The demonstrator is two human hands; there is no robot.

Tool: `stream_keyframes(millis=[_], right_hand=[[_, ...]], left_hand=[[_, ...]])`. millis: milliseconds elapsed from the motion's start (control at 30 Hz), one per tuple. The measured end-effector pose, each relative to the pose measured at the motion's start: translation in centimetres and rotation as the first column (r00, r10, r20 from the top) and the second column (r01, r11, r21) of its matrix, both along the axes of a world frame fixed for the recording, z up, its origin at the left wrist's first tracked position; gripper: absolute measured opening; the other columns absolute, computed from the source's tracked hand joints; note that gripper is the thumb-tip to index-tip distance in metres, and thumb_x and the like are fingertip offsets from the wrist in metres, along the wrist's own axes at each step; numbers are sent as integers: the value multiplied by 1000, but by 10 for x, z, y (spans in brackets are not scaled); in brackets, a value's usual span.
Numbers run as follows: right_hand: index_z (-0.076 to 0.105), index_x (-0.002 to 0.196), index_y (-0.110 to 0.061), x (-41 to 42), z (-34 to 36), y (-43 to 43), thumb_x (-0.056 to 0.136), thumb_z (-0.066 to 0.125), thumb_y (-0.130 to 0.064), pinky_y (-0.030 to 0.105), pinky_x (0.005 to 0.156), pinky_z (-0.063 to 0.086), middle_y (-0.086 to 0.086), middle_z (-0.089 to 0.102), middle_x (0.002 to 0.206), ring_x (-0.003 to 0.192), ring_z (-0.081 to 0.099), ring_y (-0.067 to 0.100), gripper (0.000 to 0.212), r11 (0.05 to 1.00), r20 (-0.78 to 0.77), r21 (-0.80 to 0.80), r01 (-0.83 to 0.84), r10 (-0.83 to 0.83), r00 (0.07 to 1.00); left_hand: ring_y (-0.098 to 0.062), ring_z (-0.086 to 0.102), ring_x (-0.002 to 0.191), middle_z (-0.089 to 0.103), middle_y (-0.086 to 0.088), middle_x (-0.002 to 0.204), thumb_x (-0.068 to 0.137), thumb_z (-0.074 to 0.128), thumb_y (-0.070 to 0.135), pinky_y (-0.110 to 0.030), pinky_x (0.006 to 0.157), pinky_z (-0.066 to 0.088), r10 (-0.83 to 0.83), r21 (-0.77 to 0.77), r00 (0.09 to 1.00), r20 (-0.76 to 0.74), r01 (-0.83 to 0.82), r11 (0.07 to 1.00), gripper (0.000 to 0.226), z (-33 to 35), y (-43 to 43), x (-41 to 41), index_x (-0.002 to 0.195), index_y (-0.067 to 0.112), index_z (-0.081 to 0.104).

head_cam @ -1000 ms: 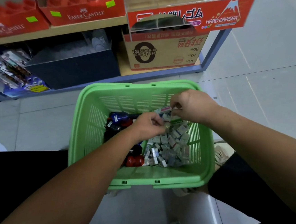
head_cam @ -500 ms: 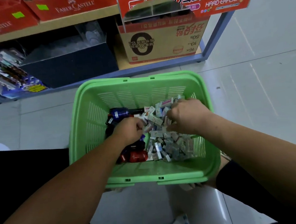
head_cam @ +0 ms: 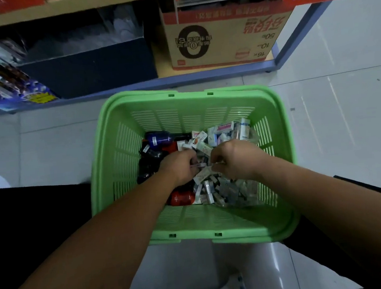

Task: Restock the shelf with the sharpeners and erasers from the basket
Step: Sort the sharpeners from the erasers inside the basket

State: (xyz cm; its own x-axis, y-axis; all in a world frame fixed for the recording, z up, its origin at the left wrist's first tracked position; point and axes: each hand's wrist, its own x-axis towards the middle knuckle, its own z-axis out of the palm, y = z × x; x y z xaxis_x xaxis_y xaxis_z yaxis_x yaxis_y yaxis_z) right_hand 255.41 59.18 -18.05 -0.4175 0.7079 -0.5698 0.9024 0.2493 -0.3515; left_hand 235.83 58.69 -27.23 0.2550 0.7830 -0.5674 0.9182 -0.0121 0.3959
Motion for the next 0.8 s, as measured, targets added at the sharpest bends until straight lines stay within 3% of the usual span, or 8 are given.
stream_keyframes(millis=[100,233,333,433,533,667,733,800], right_hand=[[71,110,-29,0,-4,2,98,67,-41,41,81,62,0,74,103,92,69,23,18,999,-28,31,45,-44,999],[69,113,-31,2,-6,-1,98,65,-44,40,83,61,-3,74,105,95,69,21,20,998,7,63,1,-1,1000],[70,115,-31,-1,-8,-6,98,67,-39,38,81,61,-4,73,105,94,69,19,19,999,-7,42,-14,14,1000],[69,115,-31,-12,-11,-12,97,70,-34,37,85,62,-6,72,107,94,69,15,18,999,-61,-42,1,-3,998],[69,124,-30,-24,-23,-20,95,72,-34,38,93,58,-6,72,113,103,68,17,29,987,-61,-111,-117,110,992],[66,131,-34,-43,-46,-29,93,71,-39,40,103,47,-4,69,122,119,59,22,38,921,38,-57,-385,387,921],[61,138,-36,-49,-54,-32,94,67,-44,44,111,35,-6,59,140,133,48,23,45,889,74,-38,-456,457,886],[58,140,-41,-52,-58,-35,96,65,-48,47,111,27,-9,50,149,138,38,21,46,869,104,-35,-494,495,863]], left_hand=[[-20,64,88,68,5,96,88,75,42,-33,74,55,9,-10,998,70,-8,1000,20,5,0,4,100,29,67],[-17,70,87,73,4,91,83,84,31,-40,81,61,201,-198,951,236,-155,968,14,9,-2,7,87,32,71],[-20,71,101,74,0,104,84,84,11,-41,93,60,320,-359,897,304,-203,911,25,15,-7,1,104,21,74],[-20,65,111,66,1,124,80,88,14,-39,96,57,185,-339,954,237,-98,936,57,20,-17,-8,130,21,62],[-22,57,115,59,1,128,72,91,27,-40,98,52,-120,-251,991,56,130,959,79,25,-22,-17,138,29,49],[-25,52,119,58,-3,133,82,80,23,-42,103,42,-421,-140,894,-155,402,905,62,30,-19,-30,137,33,52],[-22,50,124,57,2,140,88,74,20,-41,105,37,-467,-137,861,-201,448,884,57,32,-18,-42,139,36,56],[-22,53,125,57,4,144,91,71,20,-41,108,40,-396,-170,901,-178,369,914,54,32,-18,-53,141,36,57]])
